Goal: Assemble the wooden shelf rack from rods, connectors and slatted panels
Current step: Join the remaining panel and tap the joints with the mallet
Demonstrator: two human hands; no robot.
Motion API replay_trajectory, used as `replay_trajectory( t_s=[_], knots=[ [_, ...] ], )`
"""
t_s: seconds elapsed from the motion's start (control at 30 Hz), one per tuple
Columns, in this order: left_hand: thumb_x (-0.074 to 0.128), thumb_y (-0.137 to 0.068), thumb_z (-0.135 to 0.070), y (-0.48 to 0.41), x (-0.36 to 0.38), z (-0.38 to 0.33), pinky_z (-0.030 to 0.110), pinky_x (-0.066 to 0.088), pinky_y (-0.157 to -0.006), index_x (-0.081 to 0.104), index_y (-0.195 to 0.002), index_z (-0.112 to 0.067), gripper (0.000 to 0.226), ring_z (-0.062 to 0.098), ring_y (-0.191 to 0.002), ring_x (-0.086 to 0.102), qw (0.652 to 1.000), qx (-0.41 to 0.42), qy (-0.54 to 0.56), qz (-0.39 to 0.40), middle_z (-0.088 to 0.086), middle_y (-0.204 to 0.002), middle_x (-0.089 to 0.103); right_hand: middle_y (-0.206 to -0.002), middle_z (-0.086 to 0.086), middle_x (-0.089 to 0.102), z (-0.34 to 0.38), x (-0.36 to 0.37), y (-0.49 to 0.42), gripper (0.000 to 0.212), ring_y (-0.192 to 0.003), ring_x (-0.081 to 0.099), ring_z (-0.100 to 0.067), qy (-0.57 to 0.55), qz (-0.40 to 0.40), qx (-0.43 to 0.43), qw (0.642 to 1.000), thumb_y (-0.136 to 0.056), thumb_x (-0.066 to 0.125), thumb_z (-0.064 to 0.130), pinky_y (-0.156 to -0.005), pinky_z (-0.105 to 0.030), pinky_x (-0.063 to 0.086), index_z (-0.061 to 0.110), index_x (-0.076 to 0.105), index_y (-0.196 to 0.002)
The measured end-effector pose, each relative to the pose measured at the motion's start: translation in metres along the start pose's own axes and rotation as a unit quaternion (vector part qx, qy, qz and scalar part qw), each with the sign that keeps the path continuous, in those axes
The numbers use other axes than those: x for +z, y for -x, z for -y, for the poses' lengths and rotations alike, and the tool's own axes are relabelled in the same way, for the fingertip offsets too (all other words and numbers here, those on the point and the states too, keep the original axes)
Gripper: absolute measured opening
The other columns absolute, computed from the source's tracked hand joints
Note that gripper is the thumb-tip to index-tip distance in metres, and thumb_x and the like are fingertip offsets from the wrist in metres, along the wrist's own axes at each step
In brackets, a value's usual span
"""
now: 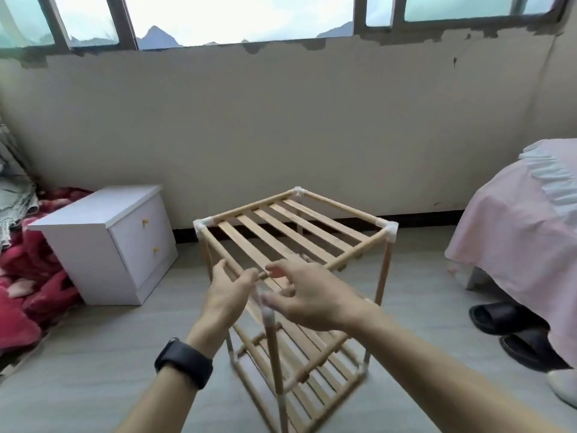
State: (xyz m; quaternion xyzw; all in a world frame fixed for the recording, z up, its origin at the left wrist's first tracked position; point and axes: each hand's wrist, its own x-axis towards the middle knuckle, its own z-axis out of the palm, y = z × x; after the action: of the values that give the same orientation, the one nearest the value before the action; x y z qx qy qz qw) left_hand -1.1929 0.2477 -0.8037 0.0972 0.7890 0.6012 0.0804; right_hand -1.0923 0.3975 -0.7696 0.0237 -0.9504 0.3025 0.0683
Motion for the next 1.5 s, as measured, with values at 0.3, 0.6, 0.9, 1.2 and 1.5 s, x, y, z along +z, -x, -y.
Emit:
replay_trajectory(
  t_s=[0.3, 0.6, 0.9, 1.2, 1.5],
  knots=[
    [0.058, -0.094, -0.021, -0.011, -0.048, 0.002, 0.035, 0.052, -0.071, 0.063, -0.106, -0.014, 0.015, 0.022, -0.09, 0.062, 0.976, 0.004, -0.209, -0.057, 0.006, -0.101, 0.067, -0.137, -0.01, 0.058, -0.121, -0.07, 0.023, 0.051, -0.126, 0.052, -0.033, 0.021, -0.223, 0.322, 0.92, -0.101, 0.042, 0.048, -0.105, -0.049, 0.042, 0.019, 0.053, -0.141],
    [0.038, -0.095, -0.065, 0.029, 0.016, -0.042, 0.044, 0.045, -0.094, 0.064, -0.123, -0.028, 0.053, 0.021, -0.111, 0.057, 0.828, 0.266, -0.49, -0.065, -0.001, -0.117, 0.066, -0.088, 0.003, 0.075, -0.099, -0.027, 0.069, 0.038, -0.071, 0.073, -0.015, -0.169, -0.169, 0.175, 0.955, -0.1, 0.053, 0.049, -0.071, -0.041, 0.058, 0.02, 0.073, -0.086],
    [0.034, -0.048, -0.103, 0.067, 0.075, -0.048, 0.062, 0.024, -0.108, 0.045, -0.134, -0.019, 0.121, 0.033, -0.121, 0.053, 0.848, 0.07, -0.505, 0.143, 0.005, -0.121, 0.063, -0.077, -0.001, 0.078, -0.078, -0.008, 0.092, 0.027, -0.073, 0.074, -0.017, -0.271, -0.029, -0.003, 0.962, -0.074, 0.059, 0.011, -0.063, -0.023, 0.056, 0.022, 0.083, -0.075],
    [0.077, -0.071, -0.037, 0.04, -0.009, -0.055, 0.028, 0.049, -0.077, 0.044, -0.14, -0.023, 0.078, 0.014, -0.092, 0.056, 0.841, 0.047, -0.474, 0.258, -0.005, -0.11, 0.058, -0.16, 0.004, 0.027, -0.104, -0.053, 0.05, 0.092, -0.147, 0.016, -0.019, 0.278, -0.104, 0.028, 0.955, -0.067, 0.059, 0.046, -0.116, -0.046, 0.024, 0.028, 0.032, -0.153],
    [0.063, -0.078, -0.06, 0.023, -0.064, -0.004, 0.042, 0.048, -0.096, 0.028, -0.154, -0.029, 0.09, 0.024, -0.122, 0.051, 0.766, 0.148, -0.623, 0.054, 0.001, -0.137, 0.051, -0.137, 0.004, 0.043, -0.096, -0.058, 0.007, 0.06, -0.128, 0.034, -0.02, 0.444, -0.028, -0.021, 0.895, -0.074, 0.059, 0.043, -0.103, -0.039, 0.038, 0.027, 0.05, -0.131]
  ],
)
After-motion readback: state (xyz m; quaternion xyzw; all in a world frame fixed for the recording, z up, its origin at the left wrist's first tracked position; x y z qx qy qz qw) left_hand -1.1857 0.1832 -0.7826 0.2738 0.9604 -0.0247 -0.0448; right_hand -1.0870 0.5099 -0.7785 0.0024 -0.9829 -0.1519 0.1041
